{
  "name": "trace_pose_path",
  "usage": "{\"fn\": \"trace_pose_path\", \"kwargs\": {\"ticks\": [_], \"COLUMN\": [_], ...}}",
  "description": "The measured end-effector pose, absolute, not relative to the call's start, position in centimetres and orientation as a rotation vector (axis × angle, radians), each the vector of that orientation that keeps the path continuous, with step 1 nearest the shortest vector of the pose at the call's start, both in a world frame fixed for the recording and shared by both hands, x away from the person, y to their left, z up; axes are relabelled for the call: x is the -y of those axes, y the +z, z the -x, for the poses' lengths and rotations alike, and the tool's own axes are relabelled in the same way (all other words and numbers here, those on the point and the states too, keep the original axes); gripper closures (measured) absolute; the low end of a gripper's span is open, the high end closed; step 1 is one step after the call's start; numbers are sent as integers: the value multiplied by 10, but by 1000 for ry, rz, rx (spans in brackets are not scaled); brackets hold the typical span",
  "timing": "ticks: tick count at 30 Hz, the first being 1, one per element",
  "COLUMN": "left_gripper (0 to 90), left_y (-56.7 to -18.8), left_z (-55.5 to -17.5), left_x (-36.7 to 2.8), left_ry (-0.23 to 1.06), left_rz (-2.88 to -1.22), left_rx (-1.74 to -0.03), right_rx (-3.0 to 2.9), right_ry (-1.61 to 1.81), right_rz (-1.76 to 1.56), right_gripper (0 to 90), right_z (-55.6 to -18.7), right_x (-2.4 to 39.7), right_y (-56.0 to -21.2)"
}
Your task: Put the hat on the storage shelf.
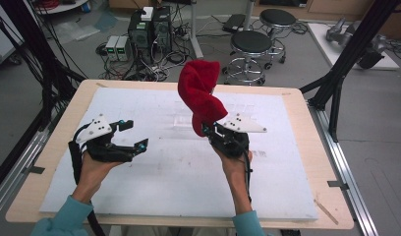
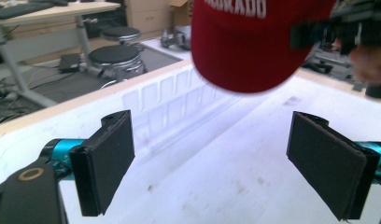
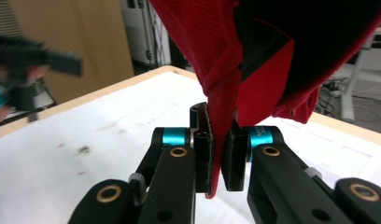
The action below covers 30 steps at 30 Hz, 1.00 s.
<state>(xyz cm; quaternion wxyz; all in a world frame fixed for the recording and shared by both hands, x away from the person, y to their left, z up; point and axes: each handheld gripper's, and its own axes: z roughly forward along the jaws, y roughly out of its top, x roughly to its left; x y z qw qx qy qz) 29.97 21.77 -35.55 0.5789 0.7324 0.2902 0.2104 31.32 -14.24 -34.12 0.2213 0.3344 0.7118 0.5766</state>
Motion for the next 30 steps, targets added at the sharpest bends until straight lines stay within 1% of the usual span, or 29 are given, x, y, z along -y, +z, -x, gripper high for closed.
{"fn": "trace_pose_path", "kwargs": {"ticks": [3, 6, 10, 14, 19, 24, 30], "left_gripper": [155, 156, 157, 157, 157, 158, 159], "left_y": [-374, -382, -400, -406, -418, -428, -436], "left_z": [-295, -292, -287, -283, -277, -272, -270], "left_x": [-232, -240, -256, -263, -279, -291, -298], "left_ry": [506, 514, 514, 533, 577, 631, 644], "left_rz": [-1712, -1715, -1721, -1719, -1683, -1645, -1638], "left_rx": [-709, -723, -767, -769, -776, -794, -817], "right_rx": [-1950, -1948, -1947, -1950, -1946, -1948, -1953], "right_ry": [1572, 1572, 1550, 1534, 1517, 1523, 1511], "right_rz": [-928, -942, -952, -960, -1018, -1057, -1085], "right_gripper": [852, 852, 852, 852, 852, 852, 852], "right_z": [-327, -334, -354, -364, -382, -390, -399], "right_x": [145, 146, 146, 145, 149, 155, 156], "right_y": [-341, -341, -341, -343, -353, -361, -369]}}
